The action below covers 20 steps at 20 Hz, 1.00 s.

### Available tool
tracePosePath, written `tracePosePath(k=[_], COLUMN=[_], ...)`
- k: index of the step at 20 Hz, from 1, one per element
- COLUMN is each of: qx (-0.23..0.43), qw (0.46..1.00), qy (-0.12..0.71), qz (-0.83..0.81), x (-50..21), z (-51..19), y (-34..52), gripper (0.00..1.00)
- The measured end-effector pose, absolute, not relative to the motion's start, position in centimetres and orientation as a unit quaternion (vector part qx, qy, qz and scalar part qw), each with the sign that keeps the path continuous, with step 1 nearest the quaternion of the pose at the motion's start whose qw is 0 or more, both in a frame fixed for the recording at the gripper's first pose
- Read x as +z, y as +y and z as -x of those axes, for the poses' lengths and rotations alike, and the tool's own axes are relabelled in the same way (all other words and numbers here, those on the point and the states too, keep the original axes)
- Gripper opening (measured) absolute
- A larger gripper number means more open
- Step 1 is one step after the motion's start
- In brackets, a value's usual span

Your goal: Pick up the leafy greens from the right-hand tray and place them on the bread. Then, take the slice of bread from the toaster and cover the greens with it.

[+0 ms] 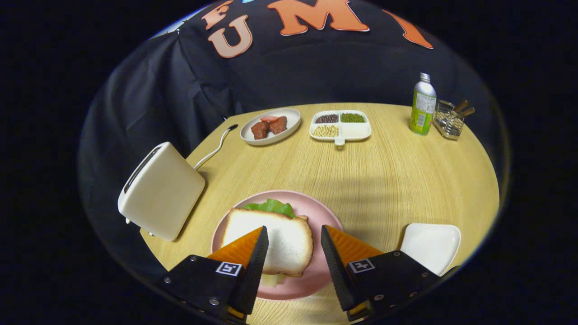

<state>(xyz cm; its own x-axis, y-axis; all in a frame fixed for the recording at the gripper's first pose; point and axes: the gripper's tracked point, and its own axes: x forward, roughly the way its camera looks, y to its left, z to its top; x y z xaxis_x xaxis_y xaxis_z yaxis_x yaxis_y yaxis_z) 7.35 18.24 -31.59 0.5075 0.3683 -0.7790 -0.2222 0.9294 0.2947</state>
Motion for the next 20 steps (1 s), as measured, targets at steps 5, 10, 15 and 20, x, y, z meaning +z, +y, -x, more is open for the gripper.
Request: tracePosePath(k=[5, 10, 15, 20], qx=[0.144, 0.127, 0.077, 0.032], qw=[0.917, 0.951, 0.979, 0.994], qy=[0.368, 0.281, 0.19, 0.103], qz=[-0.053, -0.03, 0.001, 0.021], x=[-26.2, -19.5, -13.1, -8.2], z=[-9.1, -8.4, -6.5, -4.0], y=[15.8, 12.8, 8.1, 4.1], gripper=[0.8, 0.91, 0.95, 0.96])
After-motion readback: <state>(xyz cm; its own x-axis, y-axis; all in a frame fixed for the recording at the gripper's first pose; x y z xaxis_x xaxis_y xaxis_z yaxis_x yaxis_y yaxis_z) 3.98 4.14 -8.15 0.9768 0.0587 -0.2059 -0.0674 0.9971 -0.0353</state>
